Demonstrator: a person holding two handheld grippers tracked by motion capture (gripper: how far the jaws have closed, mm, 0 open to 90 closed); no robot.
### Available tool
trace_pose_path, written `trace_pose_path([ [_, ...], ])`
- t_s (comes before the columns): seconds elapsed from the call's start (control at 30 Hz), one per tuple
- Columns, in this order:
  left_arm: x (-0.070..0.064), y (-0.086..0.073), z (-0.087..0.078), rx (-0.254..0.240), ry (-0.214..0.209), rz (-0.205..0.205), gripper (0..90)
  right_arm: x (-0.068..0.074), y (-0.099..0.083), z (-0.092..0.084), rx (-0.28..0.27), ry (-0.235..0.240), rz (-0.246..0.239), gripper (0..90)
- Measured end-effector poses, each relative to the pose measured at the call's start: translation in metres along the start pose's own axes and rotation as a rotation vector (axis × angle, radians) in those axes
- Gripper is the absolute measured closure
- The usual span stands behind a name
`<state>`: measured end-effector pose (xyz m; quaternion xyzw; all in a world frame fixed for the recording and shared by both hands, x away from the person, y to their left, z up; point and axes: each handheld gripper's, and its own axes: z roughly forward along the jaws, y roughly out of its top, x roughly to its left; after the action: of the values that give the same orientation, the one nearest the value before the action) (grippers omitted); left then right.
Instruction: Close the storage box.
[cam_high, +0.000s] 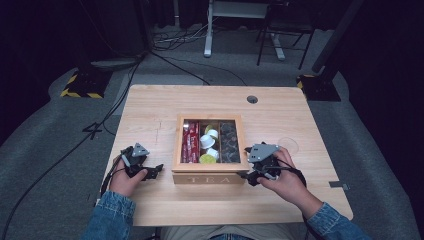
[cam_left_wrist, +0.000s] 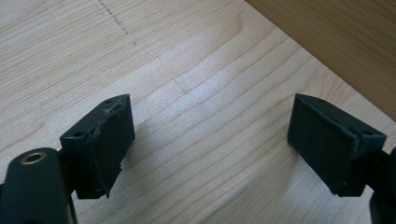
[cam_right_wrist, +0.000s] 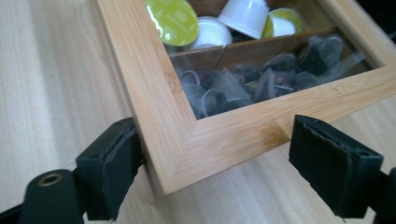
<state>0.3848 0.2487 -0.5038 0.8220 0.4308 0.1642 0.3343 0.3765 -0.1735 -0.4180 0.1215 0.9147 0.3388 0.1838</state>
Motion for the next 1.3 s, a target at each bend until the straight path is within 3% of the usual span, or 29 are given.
trace_pose_path([
  [0.1,0.000,0.000,0.000,0.000,-0.001,-0.001,15.2,0.003,-0.002,0.003,0.030,0.006,-0.023,18.4],
  [0.2,0.000,0.000,0.000,-0.001,-0.001,-0.002,15.2,0.003,-0.001,-0.001,-0.025,0.036,0.021,22.6],
  [0.3,0.000,0.000,0.000,0.000,0.000,-0.001,15.2,0.000,0.004,-0.007,-0.060,0.038,0.043,21.0],
  [0.53,-0.002,-0.002,-0.002,0.002,0.000,-0.003,15.4,-0.009,0.010,-0.018,-0.105,0.072,0.102,20.4],
  [0.7,-0.003,-0.006,-0.005,0.004,0.000,-0.004,15.4,-0.020,0.010,-0.034,-0.135,0.070,0.155,18.1],
  [1.0,-0.004,-0.010,-0.010,0.002,-0.005,-0.002,15.4,-0.042,-0.004,-0.065,-0.176,0.016,0.237,16.8],
  [1.3,-0.004,-0.012,-0.011,0.000,-0.006,-0.003,15.3,-0.062,-0.035,-0.087,-0.155,-0.065,0.307,15.7],
])
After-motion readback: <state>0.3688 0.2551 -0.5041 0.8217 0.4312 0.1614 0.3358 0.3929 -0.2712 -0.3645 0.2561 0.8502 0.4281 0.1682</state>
